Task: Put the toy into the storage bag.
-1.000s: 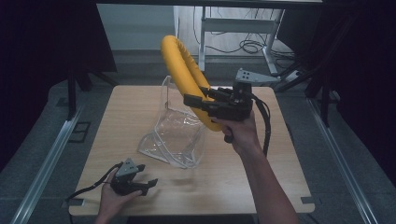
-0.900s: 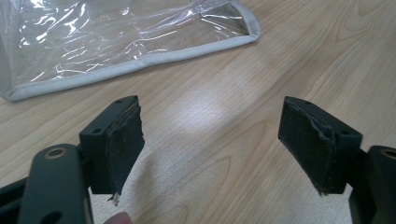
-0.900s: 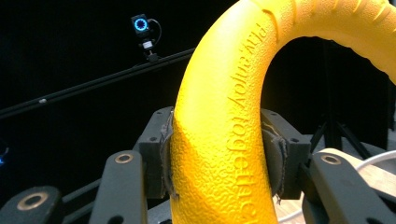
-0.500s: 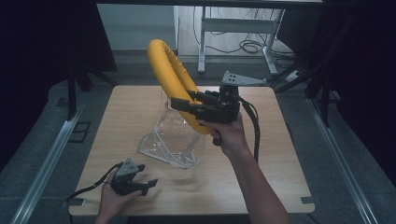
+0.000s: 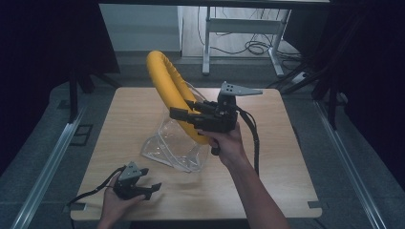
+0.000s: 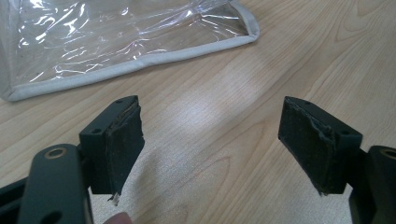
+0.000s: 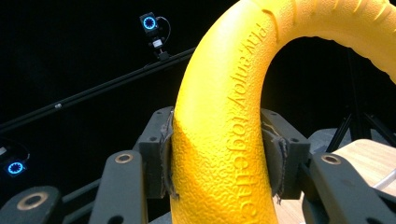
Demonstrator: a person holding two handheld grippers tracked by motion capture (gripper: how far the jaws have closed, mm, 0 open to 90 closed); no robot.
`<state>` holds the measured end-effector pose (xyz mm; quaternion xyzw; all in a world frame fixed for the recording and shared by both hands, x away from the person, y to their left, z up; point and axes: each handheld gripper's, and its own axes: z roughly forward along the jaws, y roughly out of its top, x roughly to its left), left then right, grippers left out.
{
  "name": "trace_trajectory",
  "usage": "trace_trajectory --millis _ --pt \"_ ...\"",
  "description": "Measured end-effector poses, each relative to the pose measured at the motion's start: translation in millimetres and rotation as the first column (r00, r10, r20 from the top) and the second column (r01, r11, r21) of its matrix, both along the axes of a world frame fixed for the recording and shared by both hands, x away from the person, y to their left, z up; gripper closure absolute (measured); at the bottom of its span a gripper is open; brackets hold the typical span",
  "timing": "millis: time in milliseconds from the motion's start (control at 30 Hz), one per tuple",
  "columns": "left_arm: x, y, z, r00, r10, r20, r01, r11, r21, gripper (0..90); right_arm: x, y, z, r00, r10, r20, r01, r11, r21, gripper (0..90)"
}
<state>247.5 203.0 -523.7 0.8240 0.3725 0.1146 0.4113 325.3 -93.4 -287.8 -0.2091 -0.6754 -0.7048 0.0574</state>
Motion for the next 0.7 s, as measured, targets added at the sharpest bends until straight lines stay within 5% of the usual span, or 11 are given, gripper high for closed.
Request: trace_trajectory --millis 700 --pt "0.5 -1.0 -1.1 1.0 0.004 0.0 -0.004 1.0 -0.001 21.4 8.4 7.8 -39.9 0.997 0.006 -0.077 -0.006 1.0 -0.007 50.5"
